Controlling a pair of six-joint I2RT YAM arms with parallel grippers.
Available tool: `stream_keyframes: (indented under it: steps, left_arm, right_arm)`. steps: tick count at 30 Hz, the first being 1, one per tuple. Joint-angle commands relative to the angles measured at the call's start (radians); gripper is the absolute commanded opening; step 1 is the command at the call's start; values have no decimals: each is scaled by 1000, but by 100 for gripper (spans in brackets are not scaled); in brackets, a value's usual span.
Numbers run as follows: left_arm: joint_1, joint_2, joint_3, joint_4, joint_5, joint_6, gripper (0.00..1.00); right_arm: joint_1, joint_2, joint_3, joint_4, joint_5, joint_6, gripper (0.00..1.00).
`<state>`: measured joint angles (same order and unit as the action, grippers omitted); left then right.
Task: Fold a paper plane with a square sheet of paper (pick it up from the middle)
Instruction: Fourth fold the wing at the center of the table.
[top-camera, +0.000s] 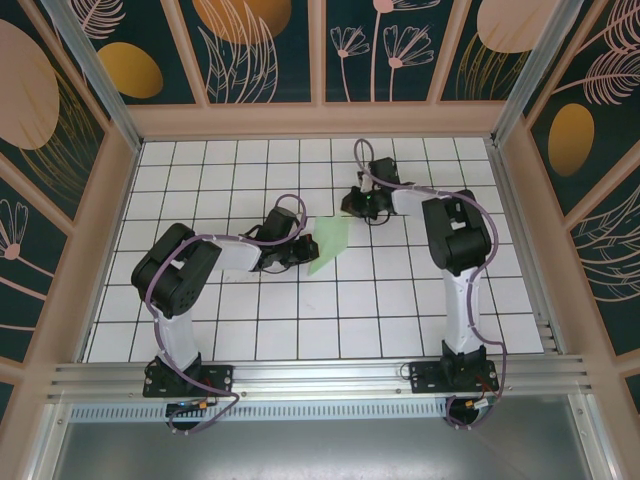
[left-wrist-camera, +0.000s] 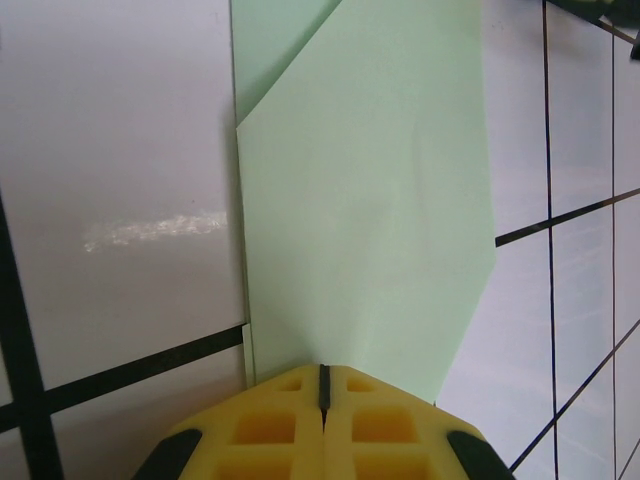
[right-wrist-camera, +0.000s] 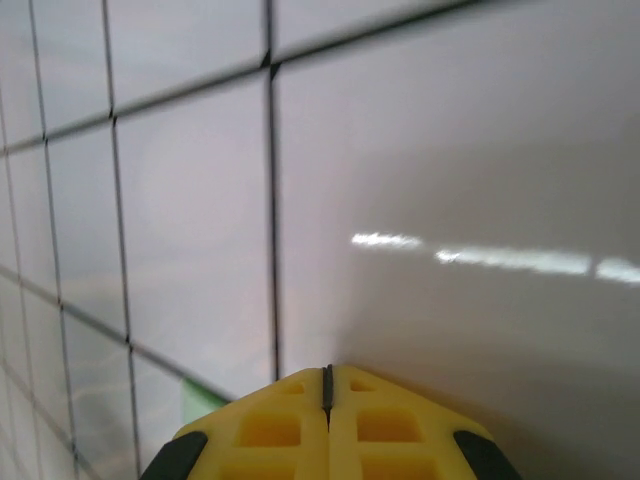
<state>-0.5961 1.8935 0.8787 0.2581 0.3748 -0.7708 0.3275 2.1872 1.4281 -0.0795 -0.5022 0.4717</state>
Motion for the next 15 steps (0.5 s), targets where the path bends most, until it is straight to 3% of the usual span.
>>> stream_keyframes:
  steps: [1,8,15]
  left_arm:
    - [0,55,-44,-188,-24,10,0]
    - [0,49,-37,-186,-32,6,0]
    - [0,45,-34,-176,-37,2,0]
  right_arm:
    - [-10,-27,24,-11,48,-35,4]
    - [46,-229,-174,76,-7,-14,4]
    - [160,-256,-306,116,-60,59,3]
